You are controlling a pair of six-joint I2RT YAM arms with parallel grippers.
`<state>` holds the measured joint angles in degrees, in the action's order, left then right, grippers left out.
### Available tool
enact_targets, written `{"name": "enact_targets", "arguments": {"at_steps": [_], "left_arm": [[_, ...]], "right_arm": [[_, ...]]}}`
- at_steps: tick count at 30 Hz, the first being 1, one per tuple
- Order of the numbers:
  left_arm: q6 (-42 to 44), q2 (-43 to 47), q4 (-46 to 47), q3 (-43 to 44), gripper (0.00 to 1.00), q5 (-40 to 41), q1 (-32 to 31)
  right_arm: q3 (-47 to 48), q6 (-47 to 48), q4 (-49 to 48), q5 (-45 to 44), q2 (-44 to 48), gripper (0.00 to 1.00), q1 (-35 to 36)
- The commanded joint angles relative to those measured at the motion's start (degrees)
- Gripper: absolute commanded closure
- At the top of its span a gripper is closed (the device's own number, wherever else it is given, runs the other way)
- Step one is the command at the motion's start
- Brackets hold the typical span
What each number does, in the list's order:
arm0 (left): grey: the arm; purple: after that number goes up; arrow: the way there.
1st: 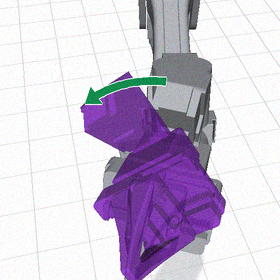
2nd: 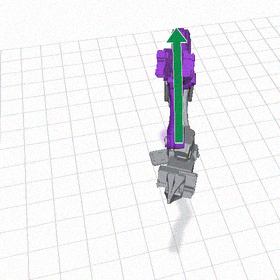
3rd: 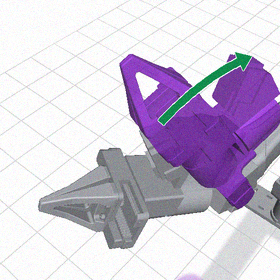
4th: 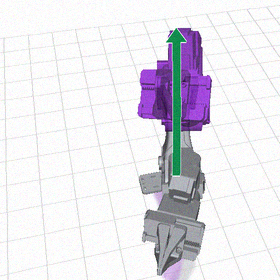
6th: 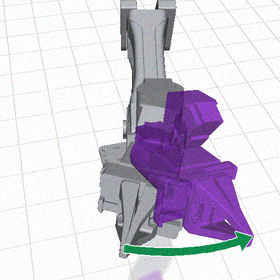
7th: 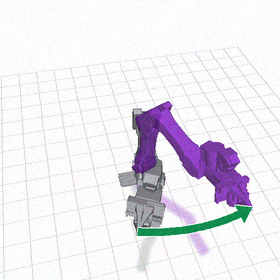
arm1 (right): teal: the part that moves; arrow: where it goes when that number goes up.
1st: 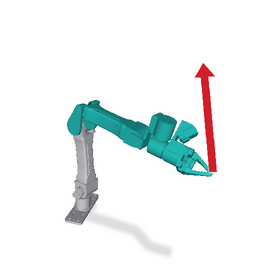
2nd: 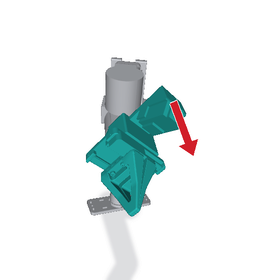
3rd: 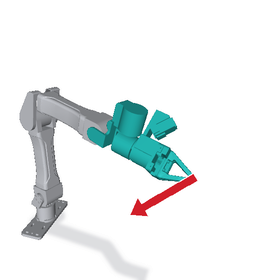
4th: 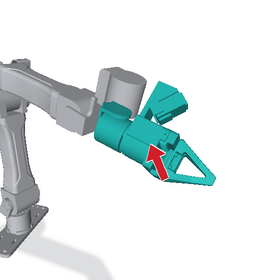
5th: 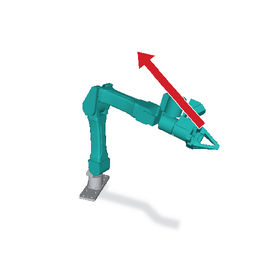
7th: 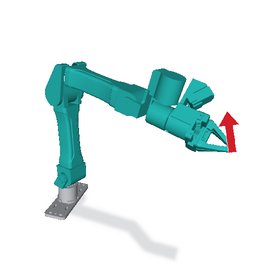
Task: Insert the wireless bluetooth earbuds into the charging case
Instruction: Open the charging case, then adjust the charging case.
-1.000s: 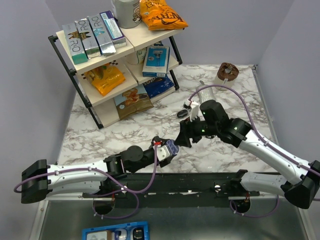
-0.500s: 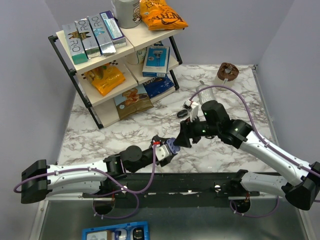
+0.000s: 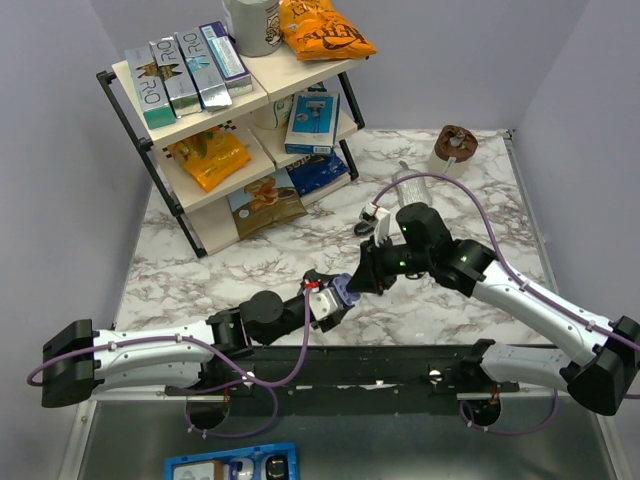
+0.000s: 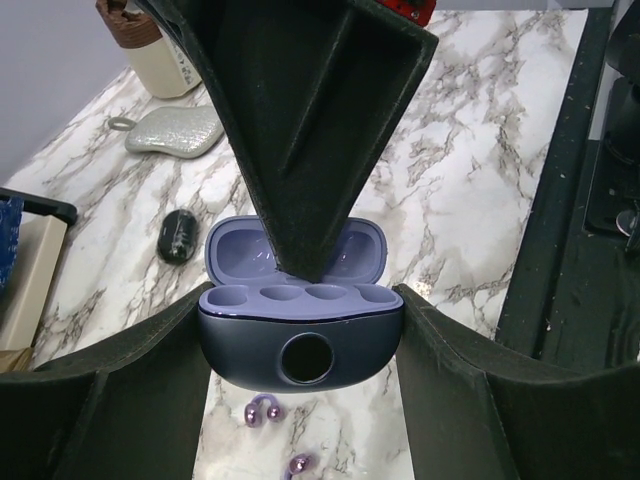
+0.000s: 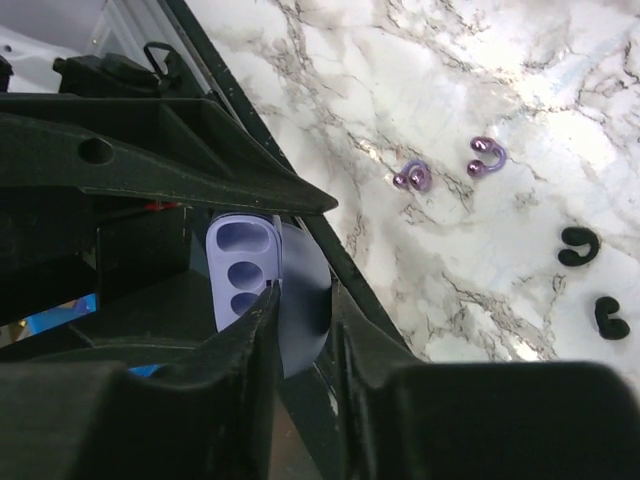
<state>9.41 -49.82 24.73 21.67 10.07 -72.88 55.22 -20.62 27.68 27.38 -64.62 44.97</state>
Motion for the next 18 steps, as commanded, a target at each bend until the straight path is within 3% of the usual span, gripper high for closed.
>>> {"name": "enact_targets", "arguments": {"at_steps": [1, 3, 5, 6, 7, 8, 16, 18], "left_arm": [[-0.4, 0.8, 2.9, 0.9, 1.00, 0.7, -0.4], [-0.6, 0.7, 3.0, 0.8, 1.00, 1.4, -0.4], [-0.6, 0.7, 2.7, 0.9, 0.83, 1.6, -0.4], [-0.5, 0.7, 2.0, 1.0, 0.72, 1.6, -0.4], [-0.4, 0.7, 1.3, 1.4, 0.49, 1.9, -0.5], [-0.4, 0.6, 0.6, 1.7, 0.42, 2.1, -0.4], [-1.9, 3.1, -6.3, 4.1, 0.16, 6.3, -0.4], [-3.0, 3.6, -10.1, 5.0, 0.16, 7.0, -0.4]], "right_arm": [[-0.6, 0.6, -2.0, 2.2, -1.0, 0.74, 0.2], [-0.6, 0.8, -2.1, 2.7, -0.9, 0.84, 0.1], [-0.6, 1.1, -2.1, 2.6, -0.2, 0.93, 0.1], [-0.6, 1.3, -1.9, 2.5, 0.1, 0.96, 0.1], [-0.4, 1.5, -1.8, 2.4, 0.9, 0.99, 0.1], [-0.1, 2.2, -0.9, 2.0, 1.2, 0.99, 0.2], [4.5, 7.1, 7.2, -4.4, 3.4, 0.99, 0.1], [5.9, 8.3, 9.5, -8.3, 4.1, 0.99, 0.1]]}}
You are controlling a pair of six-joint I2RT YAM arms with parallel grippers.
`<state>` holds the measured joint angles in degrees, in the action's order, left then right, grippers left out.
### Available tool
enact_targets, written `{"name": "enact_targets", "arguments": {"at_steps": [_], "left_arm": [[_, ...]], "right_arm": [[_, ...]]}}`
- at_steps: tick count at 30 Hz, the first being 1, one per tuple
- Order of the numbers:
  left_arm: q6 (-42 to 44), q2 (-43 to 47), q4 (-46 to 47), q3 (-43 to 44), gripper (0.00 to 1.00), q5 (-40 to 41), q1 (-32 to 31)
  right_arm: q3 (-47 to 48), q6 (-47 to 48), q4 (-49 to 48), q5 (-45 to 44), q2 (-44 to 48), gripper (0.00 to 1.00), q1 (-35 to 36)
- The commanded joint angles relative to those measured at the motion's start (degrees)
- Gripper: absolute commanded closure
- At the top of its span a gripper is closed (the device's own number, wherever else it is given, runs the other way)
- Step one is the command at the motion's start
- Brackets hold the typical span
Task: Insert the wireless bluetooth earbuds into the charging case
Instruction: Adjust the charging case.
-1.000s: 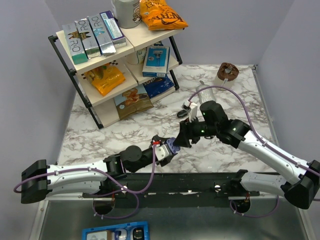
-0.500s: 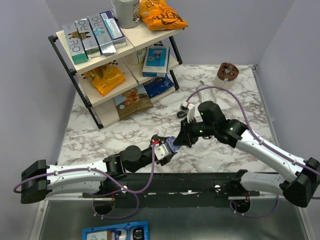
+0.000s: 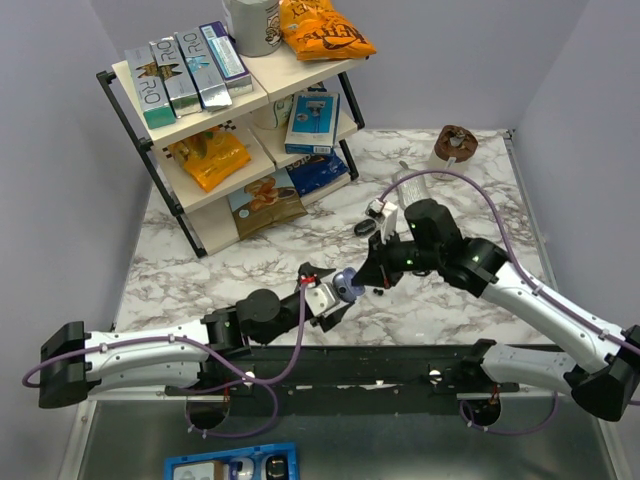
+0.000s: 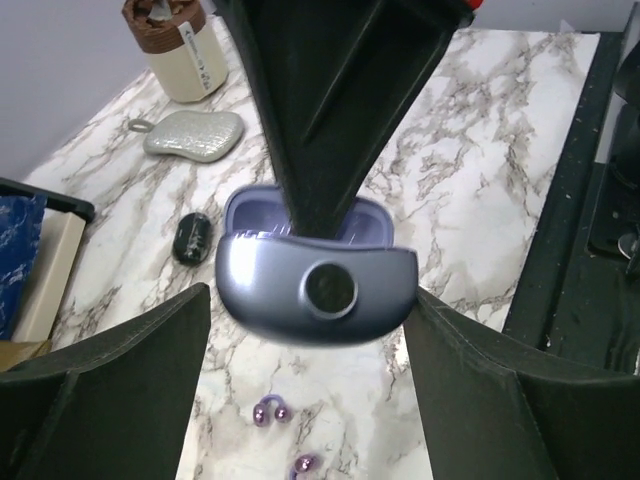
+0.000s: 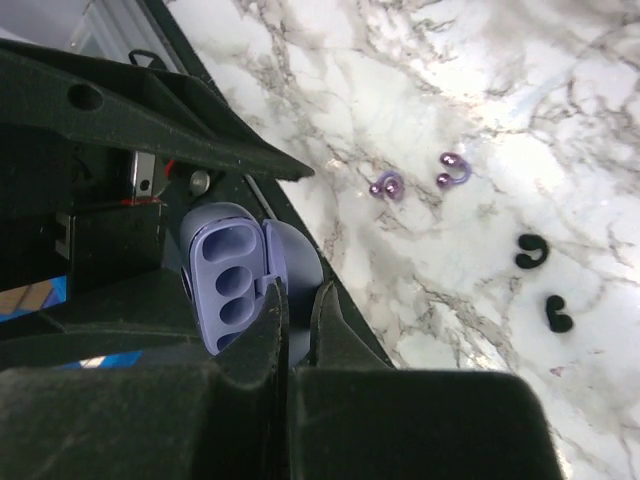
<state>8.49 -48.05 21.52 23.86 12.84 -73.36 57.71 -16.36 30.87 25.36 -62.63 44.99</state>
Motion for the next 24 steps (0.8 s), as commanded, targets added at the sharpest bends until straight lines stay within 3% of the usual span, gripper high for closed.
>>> {"name": "enact_targets", "arguments": {"at_steps": [1, 5, 6, 11, 13, 16, 17, 19, 21, 24], "left_arm": [[-2.5, 2.2, -8.2, 3.5, 0.16, 4.2, 0.1], [-5.3, 3.5, -12.9, 4.7, 0.14, 4.5, 0.1], [-7.2, 3.8, -14.2, 4.9, 0.01, 5.1, 0.1], [-14.4, 6.9, -20.7, 8.0, 0.01, 3.3, 0.2], [-16.1, 10.1, -19.4, 6.7, 0.01, -2.4, 1.0], [-22.9, 10.8, -19.8, 7.1, 0.03, -11.8, 7.0], [-25.6, 10.2, -20.0, 7.4, 0.04, -21.9, 12.7], [-29.0, 7.6, -19.9, 8.4, 0.01, -30.2, 17.6], [-34.2, 6.0, -18.7, 8.7, 0.01, -33.9, 21.6], [-37.2, 3.8, -15.2, 9.6, 0.01, -38.2, 22.0]], "right_arm": [[4.1, 4.5, 7.1, -7.5, 2.2, 0.99, 0.2], [6.3, 6.0, 10.4, -12.7, 2.5, 0.99, 0.1], [6.9, 6.6, 10.7, -13.3, 2.6, 0.99, 0.2], [7.2, 10.3, 9.8, -18.5, 5.1, 0.99, 0.2], [5.1, 14.8, 8.5, -19.6, 7.0, 0.99, 0.4], [1.7, 22.6, 3.2, -21.2, 11.8, 0.99, 1.7], [2.3, 23.4, 3.2, -21.3, 12.6, 0.99, 1.6], [3.5, 26.0, 4.3, -18.8, 12.4, 0.99, 1.6], [5.5, 27.3, 5.9, -18.0, 11.1, 0.99, 1.8], [7.1, 28.1, 7.7, -14.4, 9.4, 0.99, 1.7]]}}
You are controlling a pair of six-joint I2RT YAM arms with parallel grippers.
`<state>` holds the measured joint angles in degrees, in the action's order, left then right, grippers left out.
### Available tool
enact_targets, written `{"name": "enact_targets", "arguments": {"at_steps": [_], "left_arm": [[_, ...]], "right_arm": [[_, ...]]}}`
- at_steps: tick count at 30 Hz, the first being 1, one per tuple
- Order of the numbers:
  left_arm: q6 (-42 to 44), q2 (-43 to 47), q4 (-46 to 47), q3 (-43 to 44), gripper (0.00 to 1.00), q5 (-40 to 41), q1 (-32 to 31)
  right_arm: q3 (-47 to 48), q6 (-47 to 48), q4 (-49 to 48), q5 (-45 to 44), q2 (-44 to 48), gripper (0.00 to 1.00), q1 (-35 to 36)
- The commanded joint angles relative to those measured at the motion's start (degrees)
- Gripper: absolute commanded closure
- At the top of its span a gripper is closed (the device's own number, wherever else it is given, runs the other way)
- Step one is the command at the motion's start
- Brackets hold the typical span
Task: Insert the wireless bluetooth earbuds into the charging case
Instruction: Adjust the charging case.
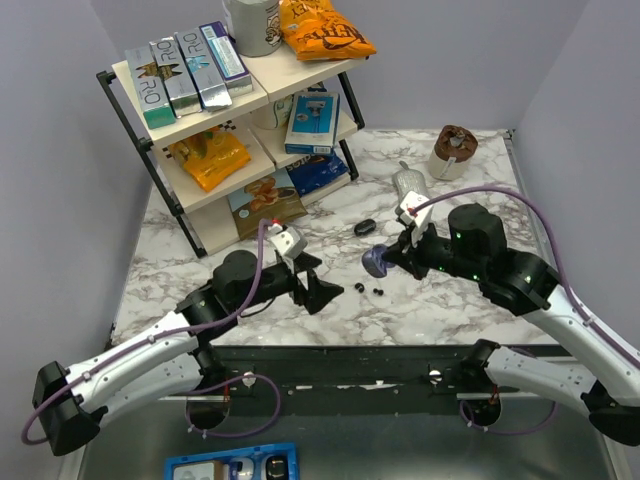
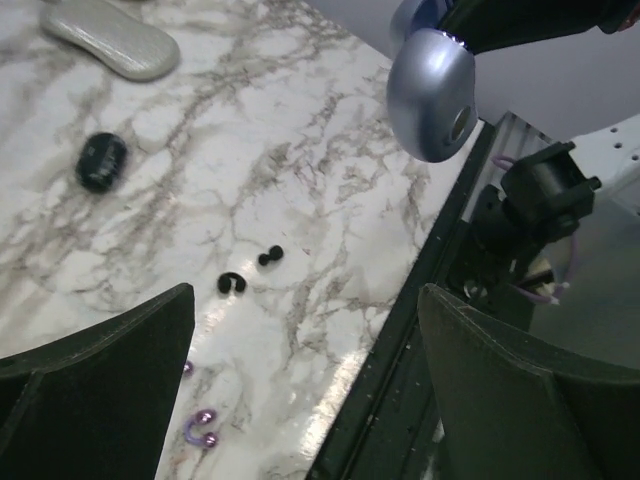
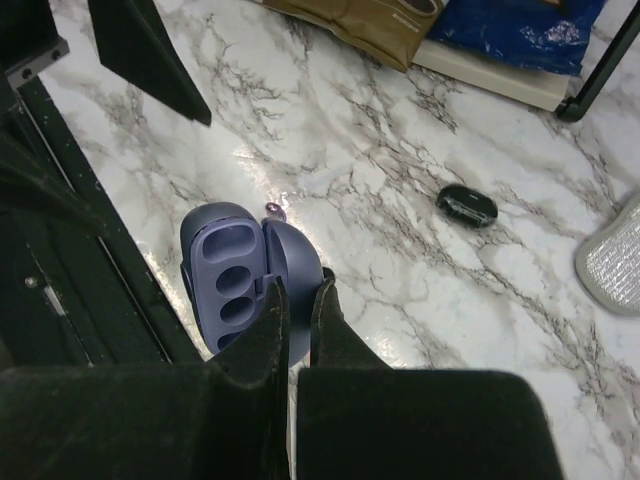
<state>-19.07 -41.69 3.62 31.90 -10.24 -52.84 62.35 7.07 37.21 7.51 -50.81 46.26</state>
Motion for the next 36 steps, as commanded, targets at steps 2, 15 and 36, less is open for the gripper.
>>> {"name": "enact_targets", "arguments": {"at_steps": [2, 15, 36], "left_arm": [[-9.9, -2.3, 6.0, 0.1, 0.01, -17.7, 1.5], [3.7, -7.4, 1.5, 6.3, 0.01, -24.5, 1.5], [4.3, -15.7, 4.7, 8.2, 0.19, -25.6, 1.6]], "right_arm": [[3.1, 5.1, 2.9, 5.8, -3.4, 0.99, 0.8], [2.2, 8.4, 4.4, -2.7, -6.1, 0.99, 9.5], [2.2, 7.9, 3.9, -1.7, -8.1, 0.99, 11.8]]}}
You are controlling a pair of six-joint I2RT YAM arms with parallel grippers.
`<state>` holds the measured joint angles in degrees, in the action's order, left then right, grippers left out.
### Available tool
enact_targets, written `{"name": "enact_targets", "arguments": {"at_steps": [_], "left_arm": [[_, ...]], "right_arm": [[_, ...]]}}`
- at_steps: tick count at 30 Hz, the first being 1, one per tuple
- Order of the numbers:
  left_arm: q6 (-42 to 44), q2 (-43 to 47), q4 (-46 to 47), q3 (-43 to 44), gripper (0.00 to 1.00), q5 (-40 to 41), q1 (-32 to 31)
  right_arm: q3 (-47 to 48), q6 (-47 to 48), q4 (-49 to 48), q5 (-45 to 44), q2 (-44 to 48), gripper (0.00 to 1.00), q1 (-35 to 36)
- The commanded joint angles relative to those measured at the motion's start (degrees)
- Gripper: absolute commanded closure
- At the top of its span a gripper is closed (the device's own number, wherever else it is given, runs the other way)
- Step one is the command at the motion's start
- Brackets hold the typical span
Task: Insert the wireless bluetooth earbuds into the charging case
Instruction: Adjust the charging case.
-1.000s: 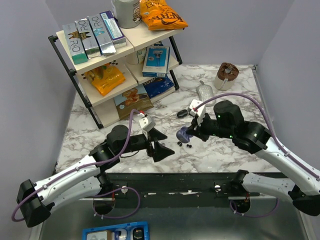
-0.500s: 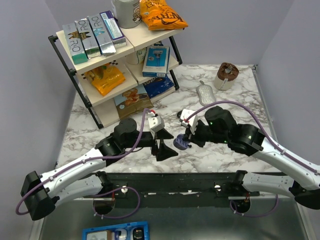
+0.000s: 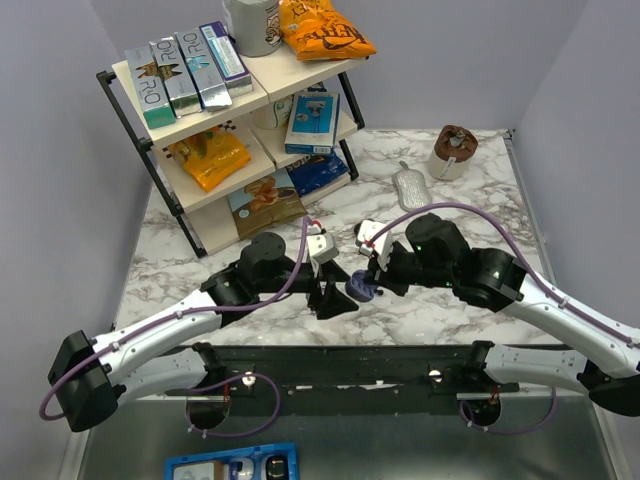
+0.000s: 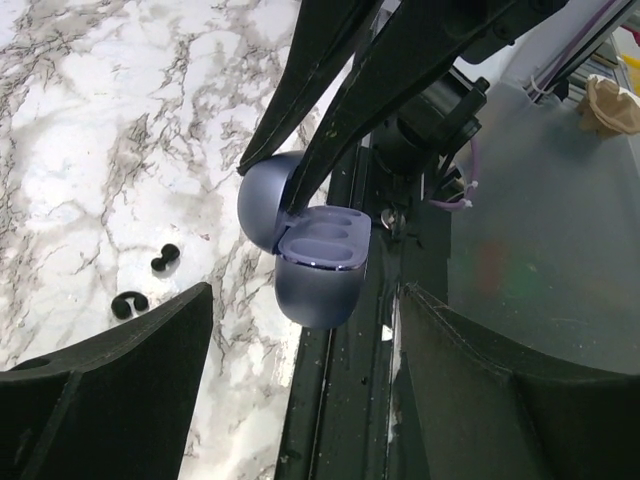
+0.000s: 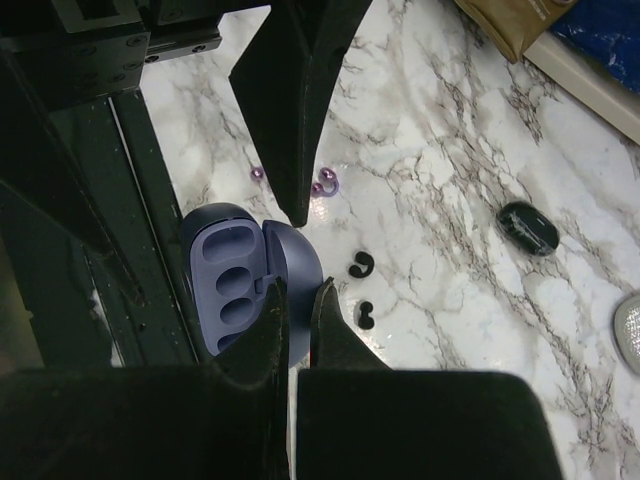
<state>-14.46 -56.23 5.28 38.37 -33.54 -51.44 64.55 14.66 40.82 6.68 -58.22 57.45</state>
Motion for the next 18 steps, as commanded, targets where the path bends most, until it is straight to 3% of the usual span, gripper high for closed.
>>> {"name": "enact_targets", "arguments": {"at_steps": [1, 10, 18], "left_arm": [[-0.5, -1.3, 3.4, 1.6, 0.20, -2.5, 0.2], [-1.7, -2.1, 6.3, 0.7, 0.21, -2.4, 0.2], [-2.5, -3.1, 7.6, 0.0, 0.32, -3.5, 0.1]], "right_arm": [[0.0, 0.3, 0.3, -1.1, -0.8, 0.99, 0.7], [-0.7, -0.4, -0.6, -0.7, -0.7, 0.99, 1.0], [-0.9, -0.7, -0.7, -0.8, -0.7, 0.99, 1.1]]}}
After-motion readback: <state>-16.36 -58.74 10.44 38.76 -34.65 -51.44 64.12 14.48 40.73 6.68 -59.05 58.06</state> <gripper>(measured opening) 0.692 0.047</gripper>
